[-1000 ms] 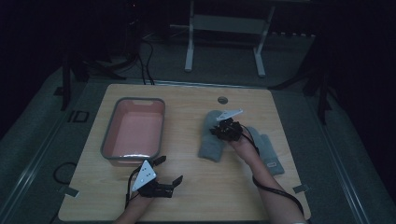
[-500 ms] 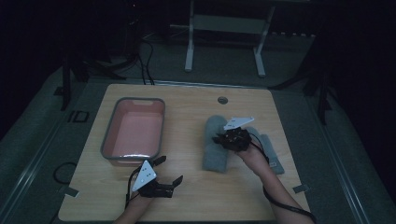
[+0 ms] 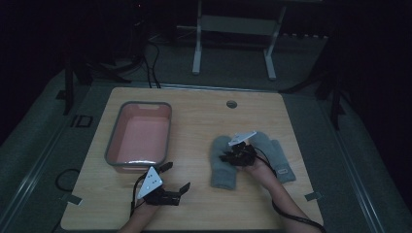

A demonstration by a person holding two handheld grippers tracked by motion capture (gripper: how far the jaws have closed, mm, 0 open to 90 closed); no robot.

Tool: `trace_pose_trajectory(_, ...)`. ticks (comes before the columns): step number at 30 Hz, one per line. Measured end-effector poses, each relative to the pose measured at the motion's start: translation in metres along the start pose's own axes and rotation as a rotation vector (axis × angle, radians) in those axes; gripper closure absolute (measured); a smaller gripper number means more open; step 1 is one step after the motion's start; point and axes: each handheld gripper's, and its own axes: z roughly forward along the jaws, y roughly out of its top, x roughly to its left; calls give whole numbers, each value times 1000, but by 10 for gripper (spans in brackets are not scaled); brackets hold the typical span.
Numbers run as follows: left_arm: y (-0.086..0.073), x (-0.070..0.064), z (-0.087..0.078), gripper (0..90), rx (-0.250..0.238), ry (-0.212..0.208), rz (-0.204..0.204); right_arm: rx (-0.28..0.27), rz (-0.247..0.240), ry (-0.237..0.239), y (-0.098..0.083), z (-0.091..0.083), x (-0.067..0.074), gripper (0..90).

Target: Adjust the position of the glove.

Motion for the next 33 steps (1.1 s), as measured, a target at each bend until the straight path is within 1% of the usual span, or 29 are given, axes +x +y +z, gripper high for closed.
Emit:
trace_pose_trajectory(3,0,0,0,50,0,-1,0,14,-31,16,4,3,-3,781)
trace_pose_trajectory(6,0,0,0,50,0,0,-1,28,-45,38,7,6,-6,757)
trace_pose_trajectory(8,0,0,0,50,-1,-2,-3,32,-31,49,8,7,-8,734)
trace_pose_trajectory(11,0,1,0,50,-2,-3,-7,34,-26,51,9,6,-8,659)
trace_pose_trajectory(13,0,1,0,50,-2,-3,-7,27,-35,43,9,4,-8,573)
trace_pose_trajectory(14,0,1,0,50,-2,-3,-7,27,-34,37,9,2,-8,546)
trace_pose_trajectory(16,0,1,0,50,-2,-3,-6,14,-33,30,9,-4,-9,491)
trace_pose_trajectory(19,0,1,0,50,-2,-2,-6,-9,-28,12,9,-16,-10,463)
trace_pose_trajectory(24,0,0,0,50,-2,-1,-4,-55,-19,-24,10,-40,-10,432)
trace_pose_trajectory(26,0,0,0,50,-2,-1,-3,-74,-2,-41,9,-50,-12,400)
trace_pose_trajectory(27,0,0,0,50,-2,-1,-3,-83,8,-65,8,-55,-13,384)
trace_pose_trajectory(28,0,0,0,50,-2,-1,-3,-83,8,-65,8,-55,-13,384)
trace_pose_trajectory(29,0,0,0,50,-2,-1,-4,-88,16,-84,8,-60,-14,384)
trace_pose_trajectory(30,0,0,0,50,-2,-1,-4,-98,25,-118,5,-69,-15,386)
trace_pose_trajectory(31,0,0,0,50,-2,-1,-5,-101,32,-121,4,-72,-16,398)
trace_pose_trajectory(32,0,0,0,50,-2,0,-6,-88,50,-111,2,-76,-19,391)
trace_pose_trajectory(33,0,0,0,50,-2,0,-6,-85,74,-120,0,-80,-22,389)
